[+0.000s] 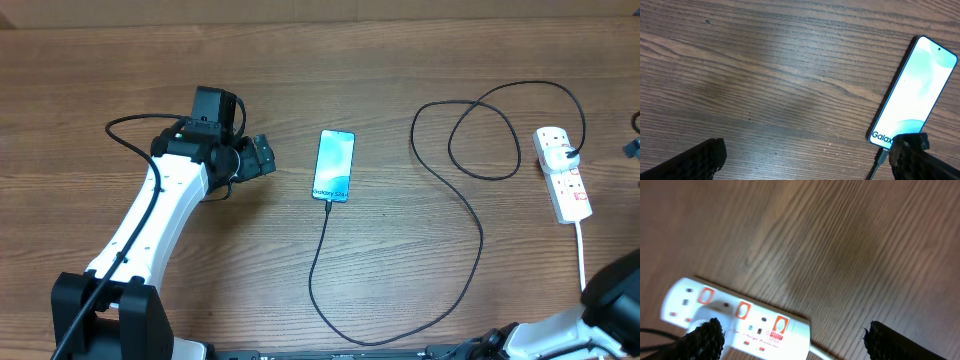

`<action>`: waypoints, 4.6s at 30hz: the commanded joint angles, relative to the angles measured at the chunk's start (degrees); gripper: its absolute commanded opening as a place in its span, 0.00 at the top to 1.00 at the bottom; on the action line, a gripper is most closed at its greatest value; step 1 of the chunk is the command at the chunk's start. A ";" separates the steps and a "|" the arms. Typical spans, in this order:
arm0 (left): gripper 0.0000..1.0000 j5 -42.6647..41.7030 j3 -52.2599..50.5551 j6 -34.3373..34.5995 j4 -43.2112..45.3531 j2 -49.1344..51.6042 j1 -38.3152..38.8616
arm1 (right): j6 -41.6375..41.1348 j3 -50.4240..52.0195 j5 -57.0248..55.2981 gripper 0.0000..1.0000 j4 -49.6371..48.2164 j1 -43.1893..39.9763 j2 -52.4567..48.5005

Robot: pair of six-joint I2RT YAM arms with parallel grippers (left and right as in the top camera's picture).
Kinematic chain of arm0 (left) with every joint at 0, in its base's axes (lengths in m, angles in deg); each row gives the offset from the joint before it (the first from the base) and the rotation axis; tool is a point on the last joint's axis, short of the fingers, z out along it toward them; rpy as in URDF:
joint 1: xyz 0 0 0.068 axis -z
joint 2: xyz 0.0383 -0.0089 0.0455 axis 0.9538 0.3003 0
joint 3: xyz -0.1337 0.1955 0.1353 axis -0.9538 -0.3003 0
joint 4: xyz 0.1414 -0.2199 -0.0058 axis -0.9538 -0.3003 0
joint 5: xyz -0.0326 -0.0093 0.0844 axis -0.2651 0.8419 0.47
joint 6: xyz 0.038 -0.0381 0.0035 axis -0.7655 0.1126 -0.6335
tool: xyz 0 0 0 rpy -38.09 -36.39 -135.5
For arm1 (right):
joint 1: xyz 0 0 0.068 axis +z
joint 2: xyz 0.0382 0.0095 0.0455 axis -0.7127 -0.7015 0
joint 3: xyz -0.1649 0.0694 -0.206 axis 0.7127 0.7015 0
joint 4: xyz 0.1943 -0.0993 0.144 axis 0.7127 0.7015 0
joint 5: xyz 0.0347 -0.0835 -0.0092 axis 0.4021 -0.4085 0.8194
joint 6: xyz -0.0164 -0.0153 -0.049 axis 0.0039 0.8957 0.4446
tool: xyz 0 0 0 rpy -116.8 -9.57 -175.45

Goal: Plug charger to phone and switch on socket

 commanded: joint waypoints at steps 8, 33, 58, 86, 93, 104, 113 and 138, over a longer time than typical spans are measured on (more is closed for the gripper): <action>0.00 0.79 0.17 -0.26 0.04 -1.03 0.37 | 5.07 0.76 0.94 0.07 -2.47 0.04 -10.51; 0.00 0.79 0.17 -0.26 0.07 -1.03 0.37 | 10.40 0.76 10.84 0.01 -5.81 0.04 -16.39; 0.00 0.79 0.17 -0.26 0.04 -1.03 0.37 | 10.43 7.74 12.98 0.01 -6.84 0.11 -16.39; 0.00 0.79 0.17 -0.24 0.04 -1.03 0.37 | 9.97 4.61 12.20 0.00 0.92 -0.74 -16.20; 0.00 0.79 0.17 -0.26 0.04 -1.03 0.37 | 8.44 -3.58 11.63 0.00 6.82 -2.40 -11.19; 0.00 0.79 0.17 -0.26 0.04 -1.03 0.37 | 7.41 -3.72 19.98 0.00 8.44 0.09 -1.49; 0.00 0.79 0.17 -0.26 0.04 -1.03 0.37 | 8.90 -0.63 20.50 0.00 15.30 14.56 -1.46; 0.00 0.79 0.17 -0.26 0.04 -1.03 0.37 | 8.90 -0.02 17.64 0.00 8.39 25.03 -1.46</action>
